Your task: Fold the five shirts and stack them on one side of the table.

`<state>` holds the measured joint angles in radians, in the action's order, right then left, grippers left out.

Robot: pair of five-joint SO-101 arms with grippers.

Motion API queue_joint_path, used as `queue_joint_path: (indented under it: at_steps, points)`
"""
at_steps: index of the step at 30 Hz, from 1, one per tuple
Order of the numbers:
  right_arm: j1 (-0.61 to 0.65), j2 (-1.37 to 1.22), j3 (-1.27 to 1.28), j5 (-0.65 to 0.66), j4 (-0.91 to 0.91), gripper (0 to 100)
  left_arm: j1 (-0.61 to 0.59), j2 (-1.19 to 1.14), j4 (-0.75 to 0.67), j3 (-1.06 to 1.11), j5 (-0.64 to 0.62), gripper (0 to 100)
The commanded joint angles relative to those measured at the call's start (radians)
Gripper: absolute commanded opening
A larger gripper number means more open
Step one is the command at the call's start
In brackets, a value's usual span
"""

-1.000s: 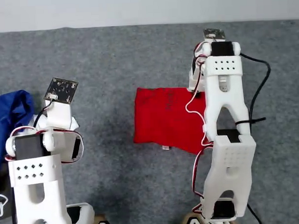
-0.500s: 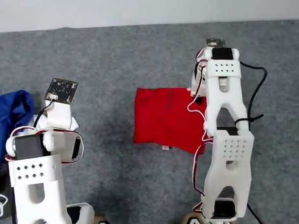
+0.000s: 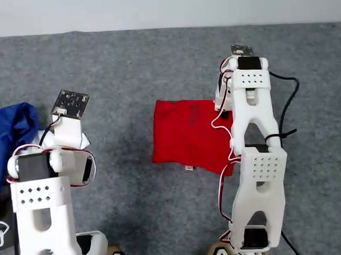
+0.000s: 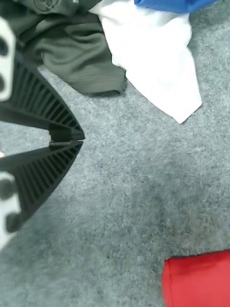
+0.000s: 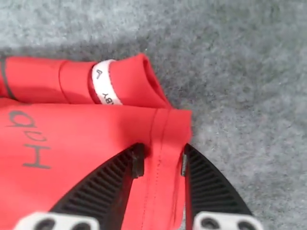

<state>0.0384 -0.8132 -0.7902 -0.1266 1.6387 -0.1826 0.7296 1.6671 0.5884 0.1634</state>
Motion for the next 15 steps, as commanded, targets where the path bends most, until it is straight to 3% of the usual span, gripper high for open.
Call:
queue_joint_path:
  at_steps: [1,15]
  points:
    - [0.016,0.016,-0.026,-0.008,0.002,13.2,0.0,0.017,-0.02,0.002,0.005,1]
    - [0.041,0.018,-0.028,-0.003,-0.007,9.6,0.002,0.017,-0.021,0.002,0.005,1]
